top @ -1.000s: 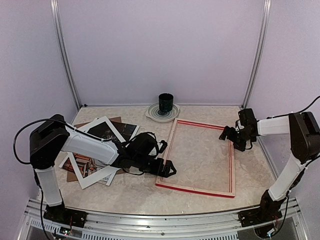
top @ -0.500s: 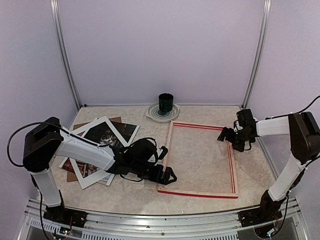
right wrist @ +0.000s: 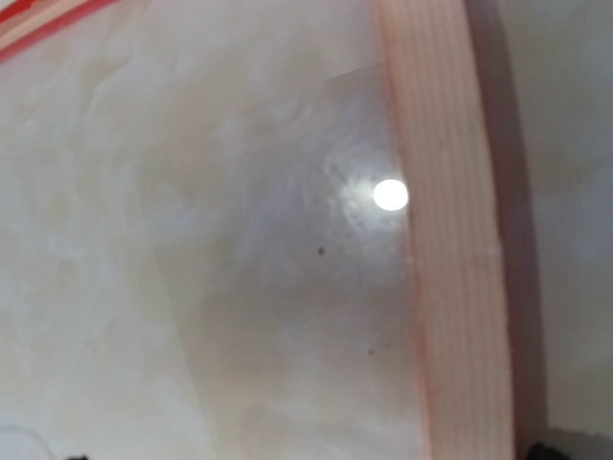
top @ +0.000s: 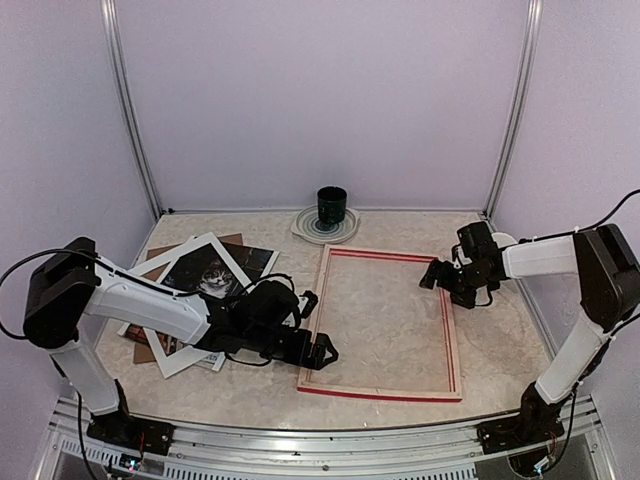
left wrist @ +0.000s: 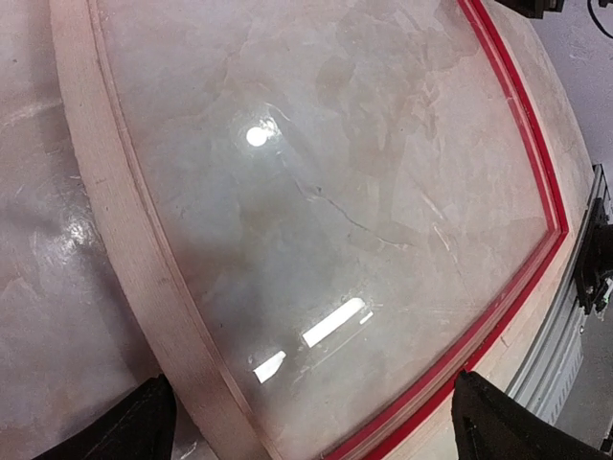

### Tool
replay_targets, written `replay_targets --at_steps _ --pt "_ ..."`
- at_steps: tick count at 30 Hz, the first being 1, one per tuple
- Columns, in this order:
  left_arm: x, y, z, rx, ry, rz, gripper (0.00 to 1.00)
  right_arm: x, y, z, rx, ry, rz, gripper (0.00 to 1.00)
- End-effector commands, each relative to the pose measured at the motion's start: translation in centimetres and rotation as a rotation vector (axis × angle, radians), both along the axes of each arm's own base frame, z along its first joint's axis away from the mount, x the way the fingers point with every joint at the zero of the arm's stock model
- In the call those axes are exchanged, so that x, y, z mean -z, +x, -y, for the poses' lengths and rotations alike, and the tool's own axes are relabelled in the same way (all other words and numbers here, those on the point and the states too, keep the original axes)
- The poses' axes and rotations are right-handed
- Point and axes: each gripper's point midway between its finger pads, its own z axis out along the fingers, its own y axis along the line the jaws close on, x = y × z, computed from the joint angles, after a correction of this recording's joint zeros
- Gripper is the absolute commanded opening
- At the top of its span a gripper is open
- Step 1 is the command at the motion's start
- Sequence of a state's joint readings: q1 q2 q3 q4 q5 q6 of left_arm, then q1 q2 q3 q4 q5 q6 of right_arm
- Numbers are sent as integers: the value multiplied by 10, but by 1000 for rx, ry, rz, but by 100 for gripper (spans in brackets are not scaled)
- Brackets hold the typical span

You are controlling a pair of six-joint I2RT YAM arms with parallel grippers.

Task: Put the photo into the frame
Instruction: Adjust the frame body at the center of the board.

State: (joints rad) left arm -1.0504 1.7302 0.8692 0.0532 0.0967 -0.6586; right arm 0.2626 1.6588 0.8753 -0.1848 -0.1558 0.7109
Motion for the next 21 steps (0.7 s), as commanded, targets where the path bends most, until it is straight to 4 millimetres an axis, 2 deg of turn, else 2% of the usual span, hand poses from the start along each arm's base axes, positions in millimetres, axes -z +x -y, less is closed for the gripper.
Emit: replay_targets --at_steps 1,7,12,17,21 --pt "-8 2 -11 -38 -4 21 99 -13 7 -21 -29 45 36 98" --pt "-12 -6 -12 -20 -33 10 99 -13 14 -32 -46 52 49 98" --pt "-9 -11 -13 -15 -34 -4 99 -11 18 -40 -64 59 48 98" --pt "-6 -4 -26 -65 -6 13 99 -16 21 -46 -72 50 53 98" --pt "-10 3 -41 -119 13 29 99 -21 20 -40 -53 14 55 99"
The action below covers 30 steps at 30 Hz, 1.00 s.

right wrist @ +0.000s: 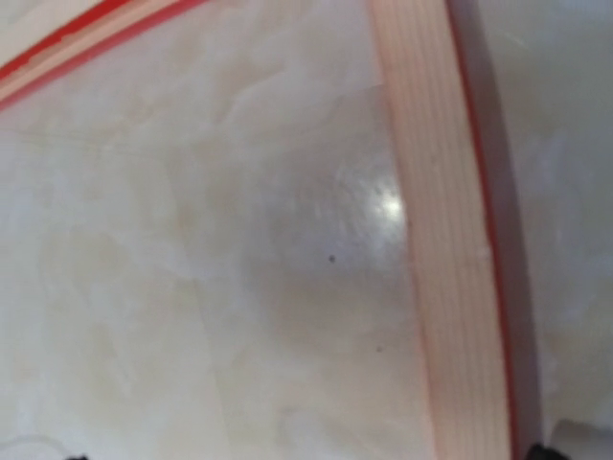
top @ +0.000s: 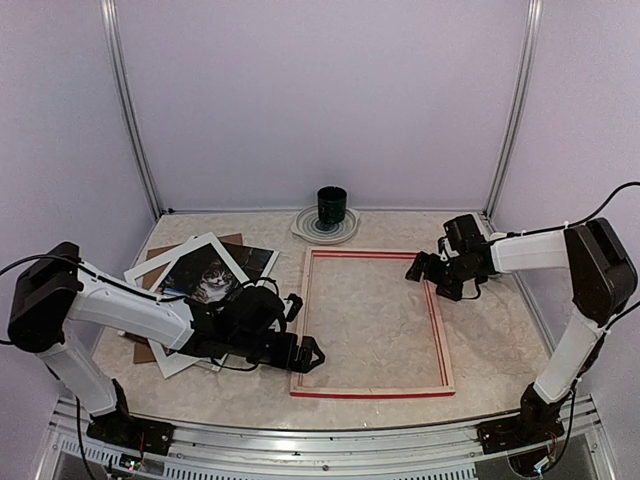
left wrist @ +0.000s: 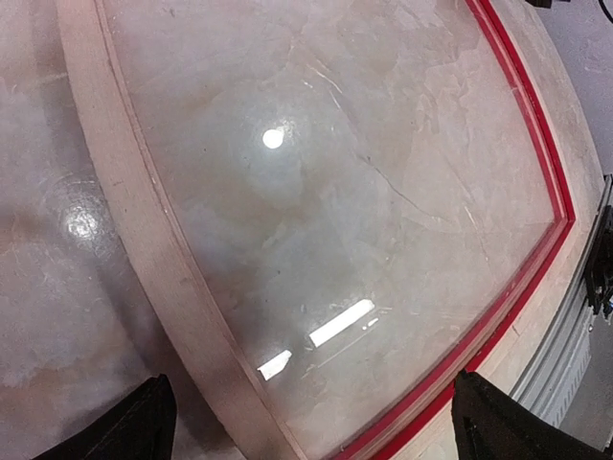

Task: Put the photo into the frame
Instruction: Adjust the frame body at the center of the board.

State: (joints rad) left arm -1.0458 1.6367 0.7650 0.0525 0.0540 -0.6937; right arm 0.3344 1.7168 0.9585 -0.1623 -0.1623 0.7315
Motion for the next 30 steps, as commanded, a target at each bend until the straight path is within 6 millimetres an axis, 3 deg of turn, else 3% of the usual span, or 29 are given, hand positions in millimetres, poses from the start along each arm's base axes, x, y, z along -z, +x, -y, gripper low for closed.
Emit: replay_targets --at_steps 1,8,12,16,22,25,30 --pt "-16 13 -17 -81 -5 48 99 -14 5 0 11 -28 26 99" --pt "-45 26 -41 -145 -14 108 99 -56 15 25 64 -170 94 99" --pt "-56 37 -63 -189 16 138 99 -91 17 17 29 -160 161 99" --pt "-61 57 -99 -277 31 156 99 -131 15 -34 -106 -122 245 99" --pt "-67 80 -154 -410 22 188 99 -165 2 -152 -391 11 293 94" --pt "-63 80 -171 -445 1 180 99 -157 -4 -207 -515 72 259 94" --pt "-53 72 -191 -504 -40 142 99 -132 -14 -281 -654 120 206 94"
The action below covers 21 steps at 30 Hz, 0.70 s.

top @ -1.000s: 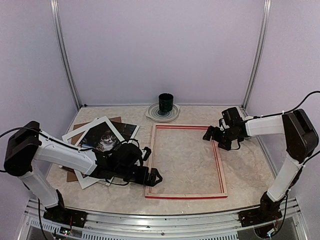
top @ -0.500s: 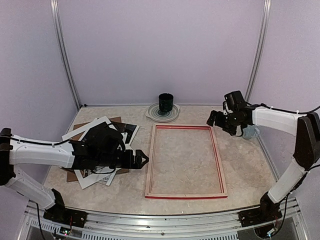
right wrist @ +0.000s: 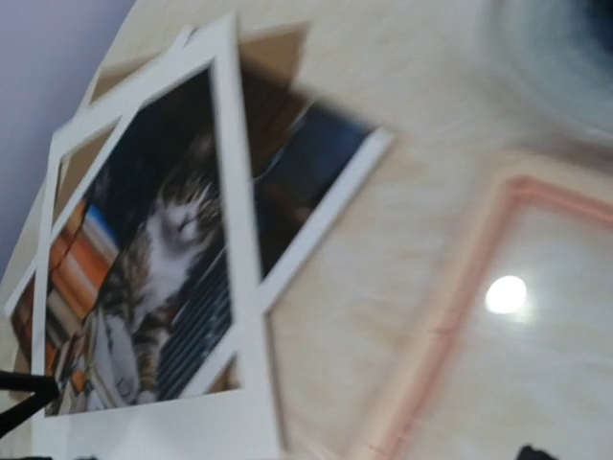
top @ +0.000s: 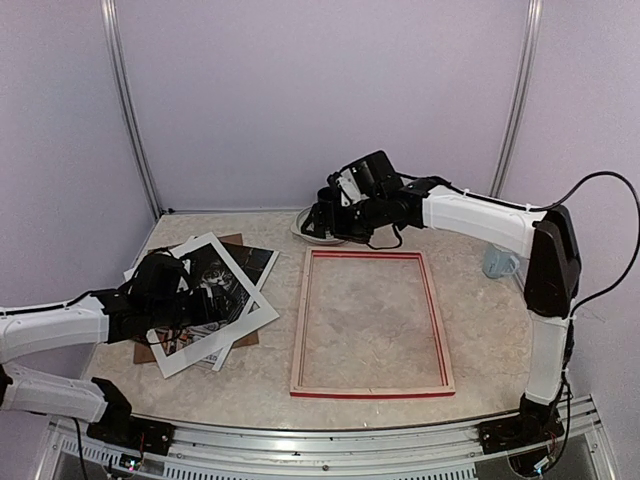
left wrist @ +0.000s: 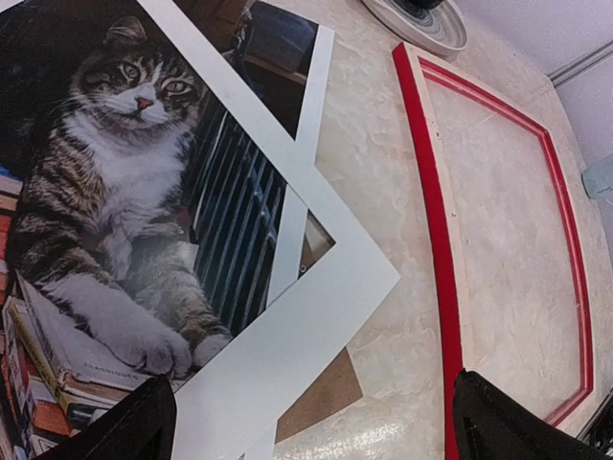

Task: Put the photo into the frame
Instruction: Adjust the frame body at the center of the board, then pick up the mat board from the photo.

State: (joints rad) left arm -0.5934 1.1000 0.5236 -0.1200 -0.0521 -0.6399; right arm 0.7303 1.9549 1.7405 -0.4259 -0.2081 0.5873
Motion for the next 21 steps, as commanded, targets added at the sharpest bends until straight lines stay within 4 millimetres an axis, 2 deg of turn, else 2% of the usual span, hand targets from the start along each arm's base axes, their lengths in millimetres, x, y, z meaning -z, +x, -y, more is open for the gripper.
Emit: replay_targets --at_steps 1,3,4,7,9,17,21 --pt "9 -9 -12 -27 -33 -22 99 40 -23 -58 -165 -23 -100 94" --pt "15 -13 -20 -71 -34 -35 99 54 -30 -82 -220 -21 -126 94" --pt "18 -14 -24 -92 -35 -40 99 69 -33 -94 -245 -29 -149 94" --pt "22 -17 -33 -139 -57 -43 99 84 -42 -121 -300 -16 -175 94" --pt "23 -18 -37 -159 -69 -42 99 93 -46 -131 -318 -11 -189 94" --pt "30 -23 -31 -130 -126 -59 99 134 -56 -143 -328 -28 -256 94" --pt "35 -27 -26 -108 -140 -81 99 146 -58 -143 -318 -35 -284 94"
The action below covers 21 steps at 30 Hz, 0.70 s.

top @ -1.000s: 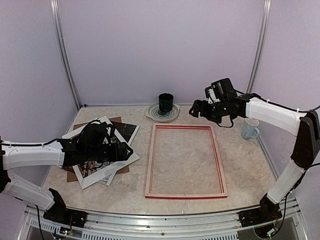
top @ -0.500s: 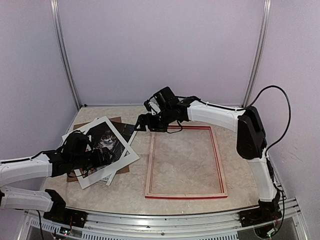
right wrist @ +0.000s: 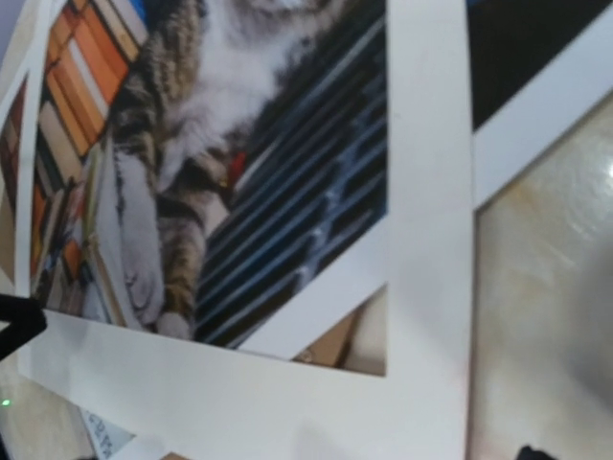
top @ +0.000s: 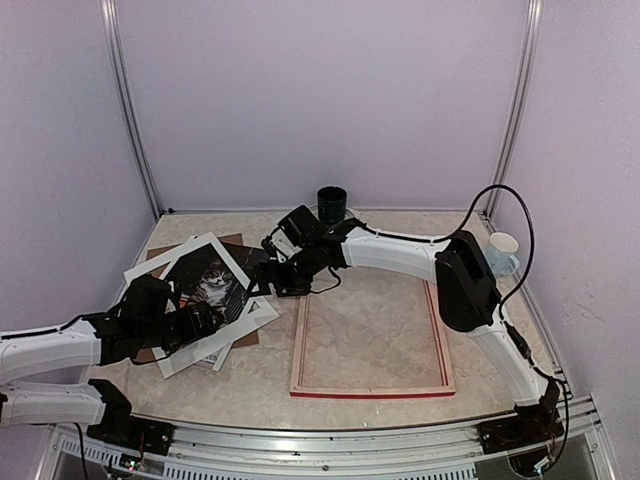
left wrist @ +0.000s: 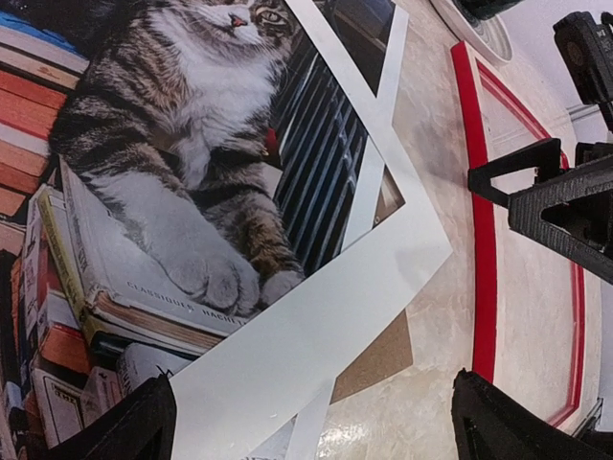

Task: Put the photo into the frame
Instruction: Pick up the mat board from the photo.

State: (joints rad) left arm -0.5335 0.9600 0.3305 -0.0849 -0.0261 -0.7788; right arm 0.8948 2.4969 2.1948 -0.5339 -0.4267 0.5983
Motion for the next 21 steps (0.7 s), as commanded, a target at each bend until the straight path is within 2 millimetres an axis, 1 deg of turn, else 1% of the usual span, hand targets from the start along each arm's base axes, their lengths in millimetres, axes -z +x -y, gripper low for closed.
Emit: replay_targets --at_steps 1,6,14,16,18,21 --pt "2 -3 7 24 -46 -8 99 14 -4 -5 6 -7 -38 94" --pt "8 -7 8 34 -55 -22 99 22 -3 -5 25 -18 -53 94" --pt "19 -13 10 51 -58 -49 99 35 -8 -9 27 -6 -111 94" --pt "24 -16 9 52 -49 -64 99 37 -9 -10 30 -1 -127 94" --pt "24 -13 12 57 -54 -52 99 39 -10 -11 32 4 -141 94" --pt "30 -15 13 65 -46 -63 99 40 -12 -13 32 16 -167 94"
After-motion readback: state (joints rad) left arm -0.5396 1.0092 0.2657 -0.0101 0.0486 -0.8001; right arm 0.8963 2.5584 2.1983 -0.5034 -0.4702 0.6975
